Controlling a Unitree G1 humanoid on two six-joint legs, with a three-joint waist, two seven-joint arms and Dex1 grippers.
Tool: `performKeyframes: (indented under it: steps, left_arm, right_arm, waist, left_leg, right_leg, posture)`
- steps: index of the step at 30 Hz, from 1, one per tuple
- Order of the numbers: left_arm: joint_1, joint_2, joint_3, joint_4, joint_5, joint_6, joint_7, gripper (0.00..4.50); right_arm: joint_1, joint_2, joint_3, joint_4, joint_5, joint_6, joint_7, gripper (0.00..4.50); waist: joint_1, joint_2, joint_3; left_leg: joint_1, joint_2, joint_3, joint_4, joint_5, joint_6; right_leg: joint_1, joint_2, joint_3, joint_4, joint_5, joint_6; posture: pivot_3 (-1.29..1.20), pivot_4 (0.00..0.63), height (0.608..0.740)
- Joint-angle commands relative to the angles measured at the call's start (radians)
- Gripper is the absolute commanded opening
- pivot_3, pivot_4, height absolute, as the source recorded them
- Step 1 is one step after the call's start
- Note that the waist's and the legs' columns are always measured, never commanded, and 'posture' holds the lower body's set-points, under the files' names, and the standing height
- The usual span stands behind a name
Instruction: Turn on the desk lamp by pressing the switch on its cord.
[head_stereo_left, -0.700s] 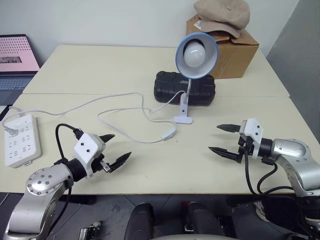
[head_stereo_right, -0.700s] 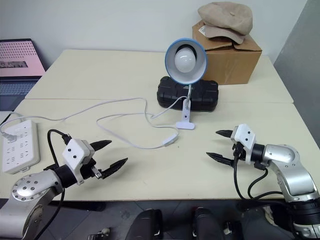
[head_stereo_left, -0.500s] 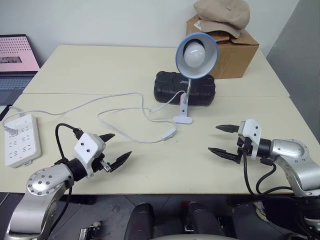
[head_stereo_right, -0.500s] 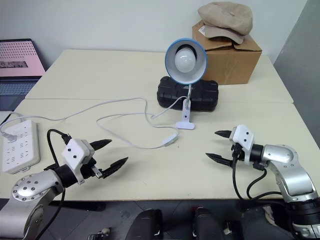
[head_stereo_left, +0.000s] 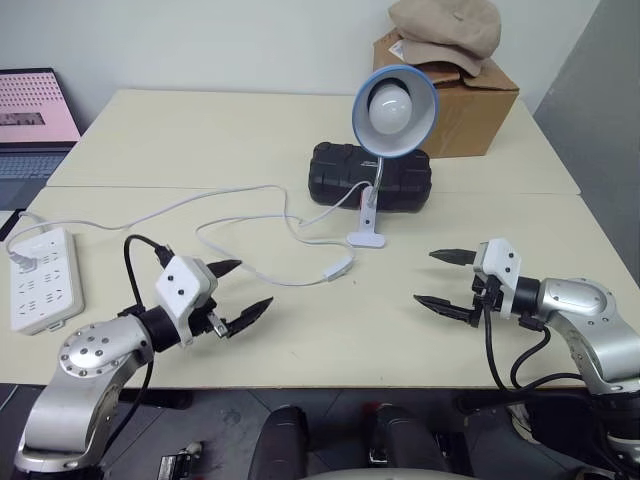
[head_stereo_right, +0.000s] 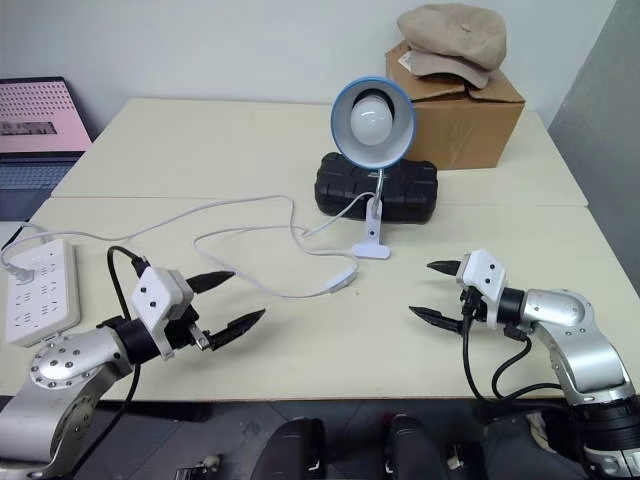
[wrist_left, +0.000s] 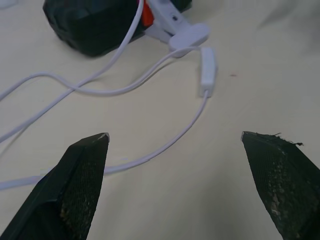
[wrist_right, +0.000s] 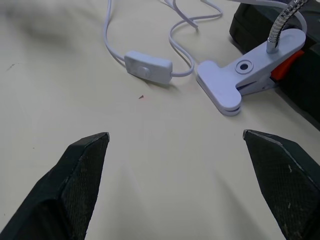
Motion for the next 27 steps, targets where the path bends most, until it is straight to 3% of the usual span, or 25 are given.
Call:
performKeyframes:
  steps: [1,13,17,27]
  left_arm:
    - [-0.019,0.019,-0.054,-0.011,-0.014,-0.023,-0.059,4.39]
    - [-0.227,-0.118,-0.29,0.216,0.177,-0.109,0.026,4.39]
    - [-0.287,-0.161,-0.364,0.324,0.196,-0.153,-0.026,4.39]
    - [-0.408,-0.241,-0.389,0.516,0.199,-0.157,-0.051,4.39]
  right_arm:
    - [0.003,-0.008,-0.017,-0.064,0.014,0.02,-0.013,4.5]
    - [0.058,-0.014,-0.026,-0.213,0.017,0.151,-0.086,4.5]
    - [0.074,-0.013,-0.029,-0.251,0.024,0.177,-0.105,4.5]
    - [0.088,-0.008,-0.016,-0.288,0.018,0.194,-0.125,4.5]
  waist:
    - [-0.001,0.0,0.0]
    - [0.002,0.0,0.0]
    - [0.006,0.0,0.0]
    - [0.001,0.0,0.0]
  left_leg:
    - [0.0,0.0,0.0,0.0,0.0,0.0]
    - [0.0,-0.001,0.0,0.001,0.0,0.0]
    - [-0.001,-0.001,-0.001,0.001,0.0,0.0]
    - [-0.001,-0.001,-0.001,0.002,0.0,0.0]
  right_leg:
    - [0.0,0.0,0.0,0.0,0.0,0.0]
    - [0.0,0.0,0.0,0.0,0.0,0.0]
    - [0.0,0.0,-0.001,0.0,0.0,0.001]
    - [0.001,0.001,-0.001,0.001,0.001,0.001]
  posture:
    - [0.0,0.15,0.74]
    - [0.0,0.15,0.74]
    - [0.0,0.15,0.74]
    - [0.0,0.15,0.74]
